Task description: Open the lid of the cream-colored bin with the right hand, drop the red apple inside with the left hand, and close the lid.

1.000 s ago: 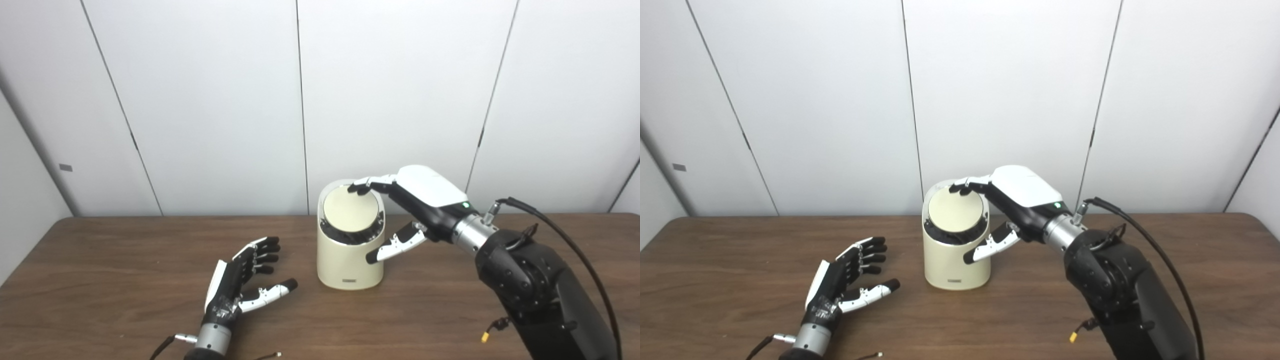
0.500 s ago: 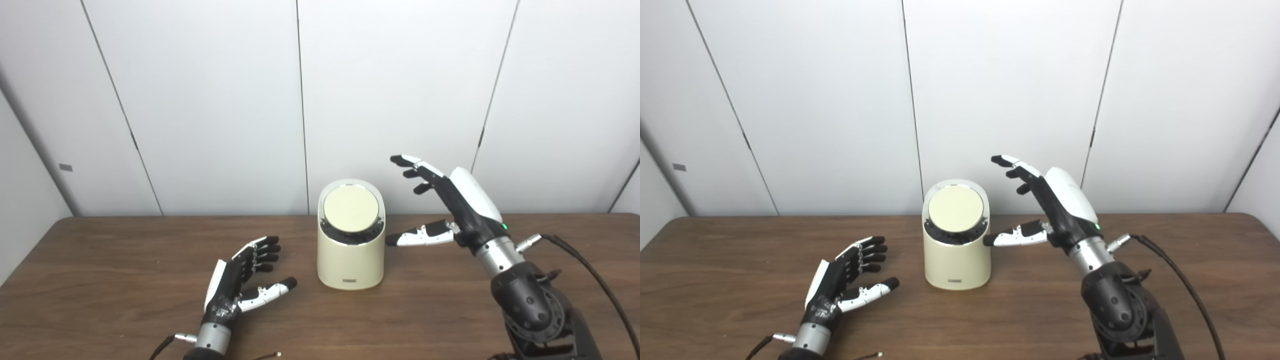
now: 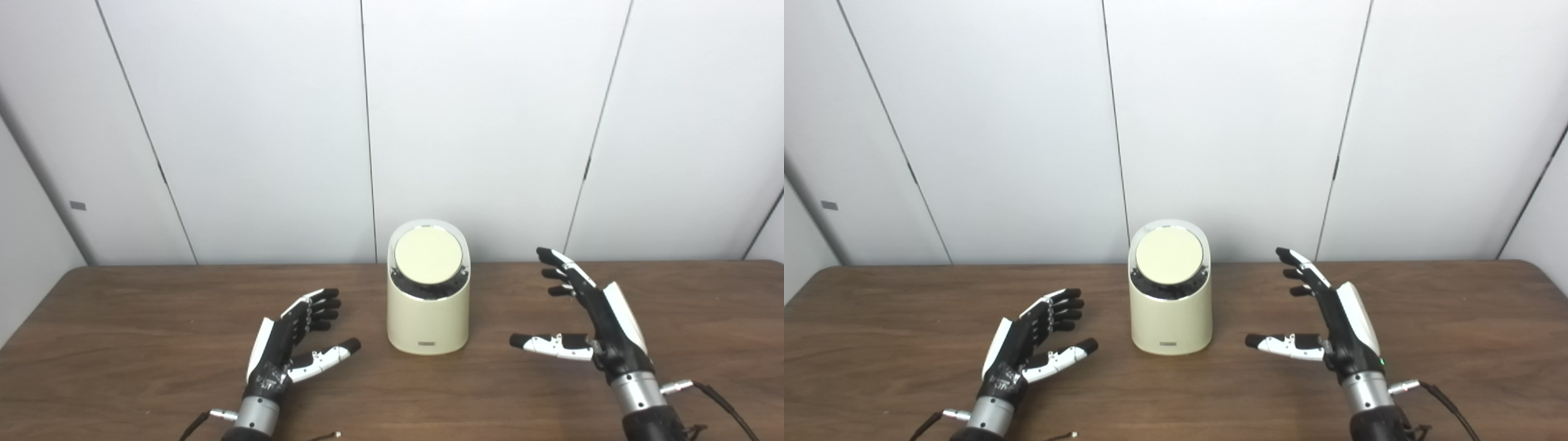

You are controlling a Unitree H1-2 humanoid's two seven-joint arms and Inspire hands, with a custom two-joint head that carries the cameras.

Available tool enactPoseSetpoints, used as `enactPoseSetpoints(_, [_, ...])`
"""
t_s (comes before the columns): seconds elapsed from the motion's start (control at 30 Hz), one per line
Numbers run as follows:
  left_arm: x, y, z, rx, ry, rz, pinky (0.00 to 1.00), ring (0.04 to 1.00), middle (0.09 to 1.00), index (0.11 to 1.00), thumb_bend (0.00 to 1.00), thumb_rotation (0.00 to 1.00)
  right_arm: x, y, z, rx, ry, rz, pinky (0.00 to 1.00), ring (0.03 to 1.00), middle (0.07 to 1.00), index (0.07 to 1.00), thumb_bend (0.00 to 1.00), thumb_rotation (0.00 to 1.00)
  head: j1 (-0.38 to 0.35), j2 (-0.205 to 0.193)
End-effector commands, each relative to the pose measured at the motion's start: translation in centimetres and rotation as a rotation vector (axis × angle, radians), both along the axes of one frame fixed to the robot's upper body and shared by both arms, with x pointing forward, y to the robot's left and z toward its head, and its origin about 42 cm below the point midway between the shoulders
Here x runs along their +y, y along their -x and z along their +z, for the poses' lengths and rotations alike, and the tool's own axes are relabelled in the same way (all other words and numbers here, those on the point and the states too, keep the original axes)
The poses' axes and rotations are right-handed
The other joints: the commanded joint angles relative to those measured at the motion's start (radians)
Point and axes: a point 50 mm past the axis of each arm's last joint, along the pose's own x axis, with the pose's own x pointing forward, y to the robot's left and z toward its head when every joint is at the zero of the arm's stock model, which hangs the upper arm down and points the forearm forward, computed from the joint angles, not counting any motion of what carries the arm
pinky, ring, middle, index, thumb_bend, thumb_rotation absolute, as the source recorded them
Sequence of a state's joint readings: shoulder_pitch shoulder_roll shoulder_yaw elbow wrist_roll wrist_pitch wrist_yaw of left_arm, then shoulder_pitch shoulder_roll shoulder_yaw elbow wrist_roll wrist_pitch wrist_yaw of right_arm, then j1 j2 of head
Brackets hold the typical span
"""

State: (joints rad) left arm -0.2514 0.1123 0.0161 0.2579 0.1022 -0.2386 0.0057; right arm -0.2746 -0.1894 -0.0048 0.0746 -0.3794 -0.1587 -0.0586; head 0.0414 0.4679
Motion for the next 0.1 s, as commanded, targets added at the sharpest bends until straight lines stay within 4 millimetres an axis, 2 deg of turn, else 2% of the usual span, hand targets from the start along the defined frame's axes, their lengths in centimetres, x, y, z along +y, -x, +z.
enactPoseSetpoints(0.0, [0.8, 0.4, 0.4, -0.043, 0.005, 0.012, 0.69, 0.746, 0.762, 0.789, 0.78, 0.19, -0.5, -0.1, 0.5, -0.073, -0.025, 0.007, 0.71, 0.818, 0.879, 0.870, 0.72, 0.19, 0.004, -0.003])
enactPoseSetpoints(0.07, [0.7, 0.5, 0.5, -0.051, -0.001, 0.015, 0.69, 0.744, 0.763, 0.789, 0.78, 0.20, -0.7, 0.1, -0.5, -0.059, -0.033, -0.001, 0.70, 0.814, 0.880, 0.872, 0.73, 0.20, 0.004, -0.003])
